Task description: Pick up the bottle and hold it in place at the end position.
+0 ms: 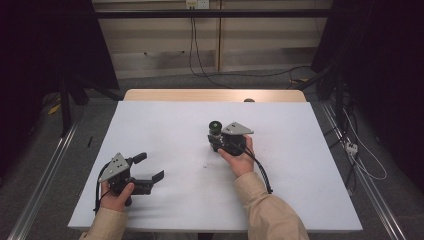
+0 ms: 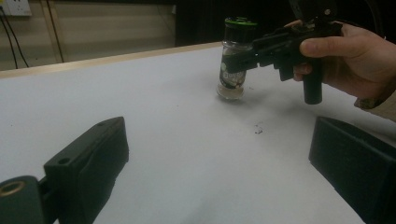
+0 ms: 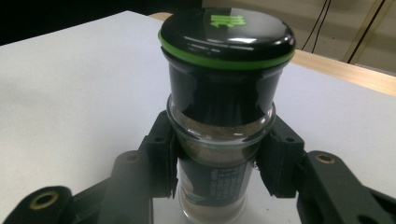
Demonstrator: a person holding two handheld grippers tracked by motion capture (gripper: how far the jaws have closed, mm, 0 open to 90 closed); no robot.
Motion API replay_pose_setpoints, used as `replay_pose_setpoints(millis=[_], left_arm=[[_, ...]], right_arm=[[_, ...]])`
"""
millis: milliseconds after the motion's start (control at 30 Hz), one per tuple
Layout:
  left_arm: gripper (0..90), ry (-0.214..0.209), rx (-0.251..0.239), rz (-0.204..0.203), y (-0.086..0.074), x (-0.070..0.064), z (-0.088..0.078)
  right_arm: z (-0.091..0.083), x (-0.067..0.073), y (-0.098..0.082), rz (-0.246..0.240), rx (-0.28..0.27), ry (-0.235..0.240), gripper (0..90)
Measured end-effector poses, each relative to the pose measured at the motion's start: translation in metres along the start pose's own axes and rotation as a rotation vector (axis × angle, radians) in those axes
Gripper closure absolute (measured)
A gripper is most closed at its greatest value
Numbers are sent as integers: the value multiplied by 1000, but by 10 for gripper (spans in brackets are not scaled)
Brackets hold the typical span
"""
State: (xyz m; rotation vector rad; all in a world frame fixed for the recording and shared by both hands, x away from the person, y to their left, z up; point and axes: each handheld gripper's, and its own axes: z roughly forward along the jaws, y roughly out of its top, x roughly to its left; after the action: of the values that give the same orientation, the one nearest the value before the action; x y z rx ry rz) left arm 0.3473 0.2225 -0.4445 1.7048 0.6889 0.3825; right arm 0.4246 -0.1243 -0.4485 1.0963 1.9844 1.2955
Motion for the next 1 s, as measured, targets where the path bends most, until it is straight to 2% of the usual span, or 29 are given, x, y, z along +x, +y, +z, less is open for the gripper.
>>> replay_pose_setpoints(millis=[1000], left_arm=[[45,-1,3,-1,0,0,1]], right_arm=[[3,-1,-2,5,-9,-10,535]])
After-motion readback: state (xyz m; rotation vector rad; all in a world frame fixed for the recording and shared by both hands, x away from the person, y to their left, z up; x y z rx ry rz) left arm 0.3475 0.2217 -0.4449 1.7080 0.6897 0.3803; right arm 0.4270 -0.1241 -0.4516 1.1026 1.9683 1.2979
